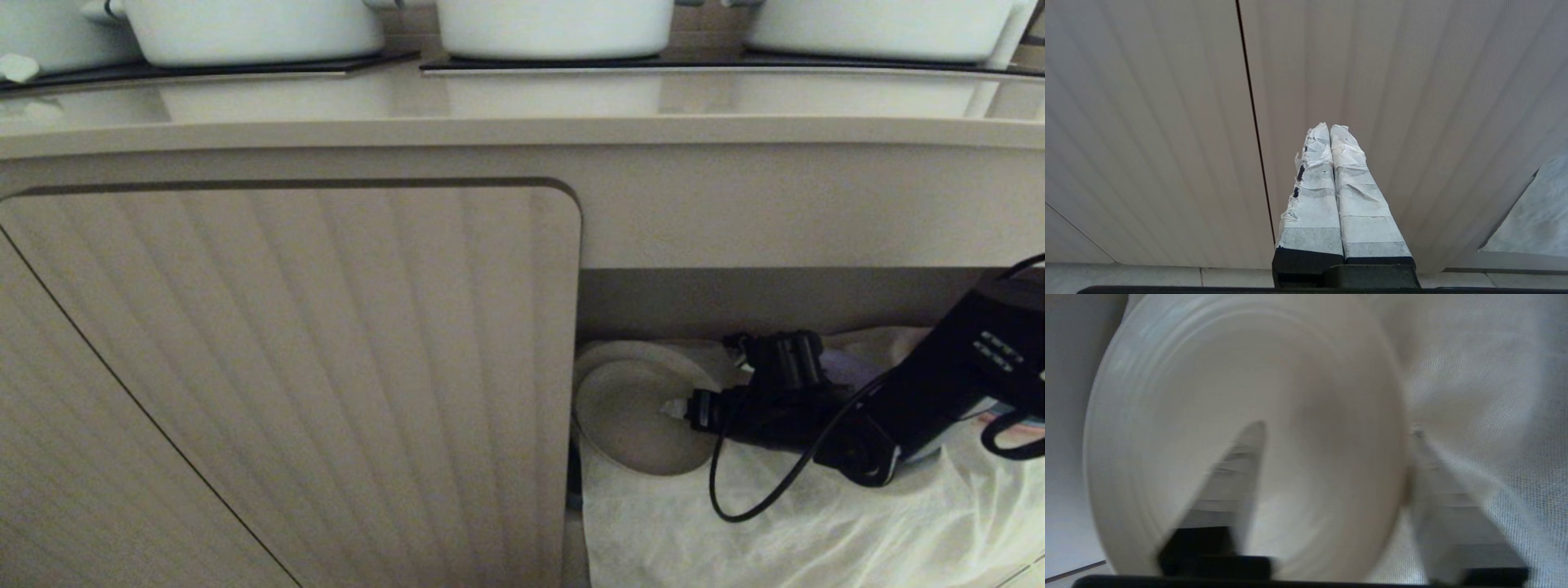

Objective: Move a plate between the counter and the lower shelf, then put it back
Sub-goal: Pick up the plate in the cupboard

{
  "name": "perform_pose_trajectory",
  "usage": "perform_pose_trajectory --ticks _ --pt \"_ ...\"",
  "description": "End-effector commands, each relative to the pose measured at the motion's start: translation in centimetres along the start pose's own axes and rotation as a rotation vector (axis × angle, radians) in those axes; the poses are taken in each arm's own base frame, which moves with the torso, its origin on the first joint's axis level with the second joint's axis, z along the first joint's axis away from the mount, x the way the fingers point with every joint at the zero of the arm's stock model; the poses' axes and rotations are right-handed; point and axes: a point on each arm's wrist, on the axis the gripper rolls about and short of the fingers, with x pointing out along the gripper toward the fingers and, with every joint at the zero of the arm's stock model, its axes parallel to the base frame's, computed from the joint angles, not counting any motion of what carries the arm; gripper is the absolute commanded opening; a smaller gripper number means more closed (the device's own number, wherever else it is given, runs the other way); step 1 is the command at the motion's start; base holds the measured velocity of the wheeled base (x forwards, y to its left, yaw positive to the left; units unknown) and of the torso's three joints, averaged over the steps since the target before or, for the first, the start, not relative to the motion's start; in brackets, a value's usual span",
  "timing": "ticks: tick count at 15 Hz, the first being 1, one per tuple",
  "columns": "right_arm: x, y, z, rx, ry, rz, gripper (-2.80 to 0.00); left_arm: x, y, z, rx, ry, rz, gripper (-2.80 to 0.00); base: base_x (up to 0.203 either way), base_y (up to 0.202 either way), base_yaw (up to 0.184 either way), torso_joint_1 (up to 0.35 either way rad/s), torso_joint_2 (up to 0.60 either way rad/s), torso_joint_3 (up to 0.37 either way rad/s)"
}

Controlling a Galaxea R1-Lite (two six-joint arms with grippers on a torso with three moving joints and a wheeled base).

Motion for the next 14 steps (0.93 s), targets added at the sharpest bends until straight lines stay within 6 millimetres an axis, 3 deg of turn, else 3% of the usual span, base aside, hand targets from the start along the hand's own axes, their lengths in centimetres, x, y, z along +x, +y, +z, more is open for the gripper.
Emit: perform_pose_trajectory --ticks 1,14 --pt "0.1 0.0 0.1 0.0 -0.005 0.002 -2.8 0.0 0.0 0.0 0.0 0.001 0.001 -2.8 0.0 0.0 0.0 0.0 0.0 0.0" --pt "-1.3 0.5 0.7 -0.005 -0.033 0.01 -2.8 0.0 0.0 0.0 0.0 0.001 0.001 -2.8 0.0 0.0 0.0 0.0 0.0 0.0"
